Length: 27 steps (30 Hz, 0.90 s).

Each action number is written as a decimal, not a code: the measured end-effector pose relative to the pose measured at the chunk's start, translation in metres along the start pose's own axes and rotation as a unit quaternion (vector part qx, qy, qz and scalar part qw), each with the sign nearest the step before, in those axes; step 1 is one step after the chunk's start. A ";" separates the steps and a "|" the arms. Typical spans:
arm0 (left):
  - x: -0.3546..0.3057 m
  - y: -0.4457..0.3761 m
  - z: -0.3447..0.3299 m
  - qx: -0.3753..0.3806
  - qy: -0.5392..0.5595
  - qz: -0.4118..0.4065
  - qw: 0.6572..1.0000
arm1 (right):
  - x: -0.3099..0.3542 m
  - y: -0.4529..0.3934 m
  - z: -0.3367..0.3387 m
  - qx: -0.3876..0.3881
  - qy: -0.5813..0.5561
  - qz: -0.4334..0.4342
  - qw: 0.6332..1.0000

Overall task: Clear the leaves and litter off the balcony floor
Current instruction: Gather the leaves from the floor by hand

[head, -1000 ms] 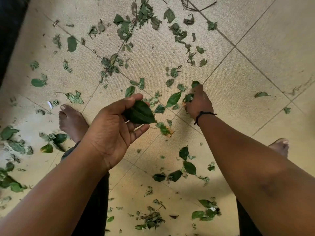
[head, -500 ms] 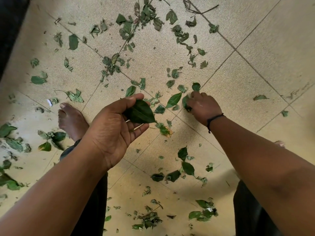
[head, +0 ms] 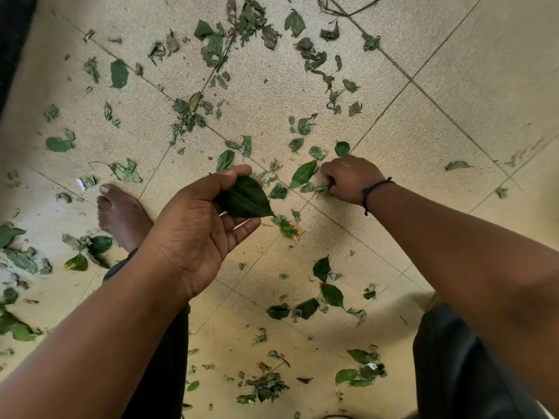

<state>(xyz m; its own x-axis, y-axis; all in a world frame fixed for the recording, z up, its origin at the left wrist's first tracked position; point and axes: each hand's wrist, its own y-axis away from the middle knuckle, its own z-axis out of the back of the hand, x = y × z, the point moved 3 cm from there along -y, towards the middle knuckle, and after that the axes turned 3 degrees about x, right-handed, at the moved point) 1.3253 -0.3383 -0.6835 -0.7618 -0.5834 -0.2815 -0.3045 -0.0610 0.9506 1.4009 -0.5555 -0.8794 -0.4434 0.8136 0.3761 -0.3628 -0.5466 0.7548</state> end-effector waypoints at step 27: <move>-0.001 -0.005 0.002 -0.008 0.008 -0.001 1.000 | 0.004 0.021 0.030 -0.061 -0.494 -0.160 0.853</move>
<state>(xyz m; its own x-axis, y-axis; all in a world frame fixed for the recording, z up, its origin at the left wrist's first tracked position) 1.3261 -0.3361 -0.6880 -0.7523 -0.5959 -0.2811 -0.2961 -0.0754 0.9522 1.4161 -0.5578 -0.8455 0.5780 0.6625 0.4764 -0.4446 -0.2338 0.8646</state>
